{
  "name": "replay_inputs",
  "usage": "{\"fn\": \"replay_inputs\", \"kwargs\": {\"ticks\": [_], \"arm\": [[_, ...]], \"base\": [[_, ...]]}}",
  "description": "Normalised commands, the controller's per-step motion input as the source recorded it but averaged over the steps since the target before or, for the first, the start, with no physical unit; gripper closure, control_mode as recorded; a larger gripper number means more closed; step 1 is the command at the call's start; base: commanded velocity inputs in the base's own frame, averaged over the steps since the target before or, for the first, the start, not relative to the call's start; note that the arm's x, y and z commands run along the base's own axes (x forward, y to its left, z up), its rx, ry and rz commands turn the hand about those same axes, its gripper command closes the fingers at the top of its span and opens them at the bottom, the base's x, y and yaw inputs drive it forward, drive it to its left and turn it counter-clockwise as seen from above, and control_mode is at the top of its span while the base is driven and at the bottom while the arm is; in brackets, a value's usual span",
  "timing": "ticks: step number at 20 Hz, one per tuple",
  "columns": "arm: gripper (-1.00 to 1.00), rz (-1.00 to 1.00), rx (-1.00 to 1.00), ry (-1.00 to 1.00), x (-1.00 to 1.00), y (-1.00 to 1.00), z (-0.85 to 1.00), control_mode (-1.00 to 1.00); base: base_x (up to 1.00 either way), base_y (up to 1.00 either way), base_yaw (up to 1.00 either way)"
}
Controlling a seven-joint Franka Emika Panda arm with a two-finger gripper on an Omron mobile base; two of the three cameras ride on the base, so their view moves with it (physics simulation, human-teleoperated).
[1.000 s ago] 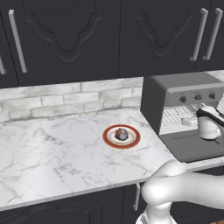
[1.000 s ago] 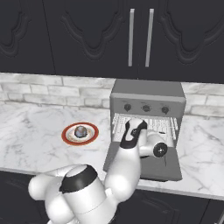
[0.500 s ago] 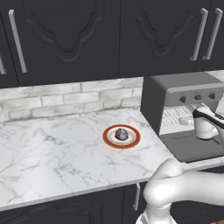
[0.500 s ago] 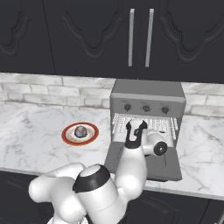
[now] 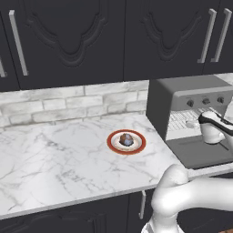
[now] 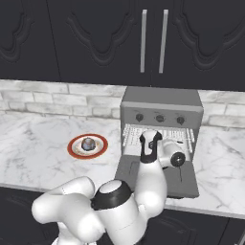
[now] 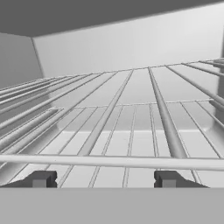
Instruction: Open the toaster oven door. Place the bread on the bottom rack in the toaster oven and place the steak on the top rack.
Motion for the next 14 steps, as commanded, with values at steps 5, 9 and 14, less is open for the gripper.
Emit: {"fn": "replay_inputs", "kwargs": {"ticks": [5,9,14], "arm": [[-1.00,0.01,0.00,0.05,0.02,-0.01,-0.29,-1.00],[-1.00,0.01,0.00,0.06,0.00,0.00,-0.52,-1.00],[-1.00,0.02,0.00,0.05,-0.06,0.00,-0.57,-1.00]], "base": [[0.00,0.00,0.00],[0.00,0.00,0.00],[0.00,0.00,0.00]]}}
